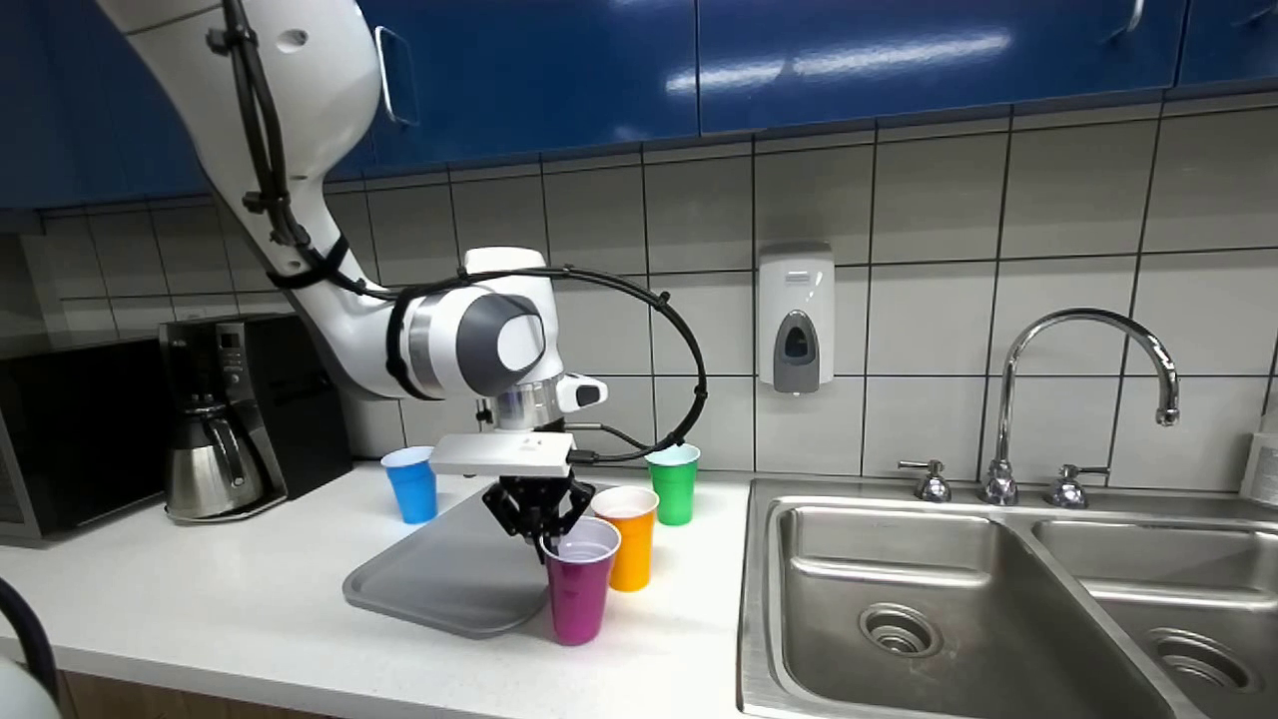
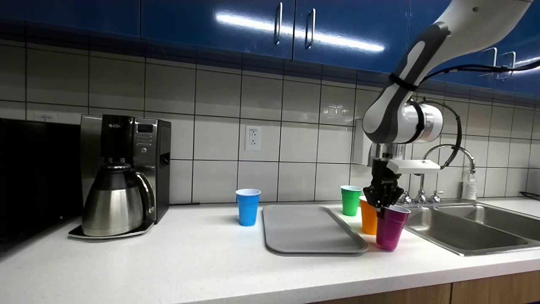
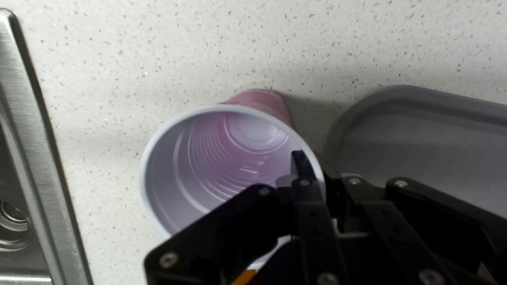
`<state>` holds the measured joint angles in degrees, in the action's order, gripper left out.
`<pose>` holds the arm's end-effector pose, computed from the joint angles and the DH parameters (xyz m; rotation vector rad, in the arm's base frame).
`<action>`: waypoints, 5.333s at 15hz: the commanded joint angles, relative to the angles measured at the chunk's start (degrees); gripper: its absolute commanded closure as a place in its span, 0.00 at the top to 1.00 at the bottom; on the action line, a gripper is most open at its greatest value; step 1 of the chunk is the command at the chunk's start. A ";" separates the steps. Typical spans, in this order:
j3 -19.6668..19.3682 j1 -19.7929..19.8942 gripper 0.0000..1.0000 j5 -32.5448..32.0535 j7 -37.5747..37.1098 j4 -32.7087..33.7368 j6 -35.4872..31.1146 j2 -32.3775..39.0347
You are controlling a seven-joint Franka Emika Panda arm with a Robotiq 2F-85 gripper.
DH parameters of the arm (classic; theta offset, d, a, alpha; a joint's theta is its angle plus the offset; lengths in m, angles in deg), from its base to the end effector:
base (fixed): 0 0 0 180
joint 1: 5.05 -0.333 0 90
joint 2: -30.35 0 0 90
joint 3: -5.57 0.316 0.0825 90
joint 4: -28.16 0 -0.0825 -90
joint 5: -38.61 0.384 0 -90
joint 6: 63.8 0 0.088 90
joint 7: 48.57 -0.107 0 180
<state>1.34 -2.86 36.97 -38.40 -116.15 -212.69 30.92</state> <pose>0.4664 -0.0519 0.2810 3.1104 0.1392 0.1042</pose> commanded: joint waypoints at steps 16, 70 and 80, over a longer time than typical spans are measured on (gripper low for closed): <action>5.79 -4.27 0.01 -1.71 -6.32 -0.99 2.88 -5.26; 8.39 -7.13 1.00 -8.33 -16.79 5.62 2.62 2.16; 8.50 -6.83 1.00 -0.62 -13.32 8.25 6.34 -1.25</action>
<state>9.59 -9.75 34.35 -53.82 -109.02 -209.66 31.98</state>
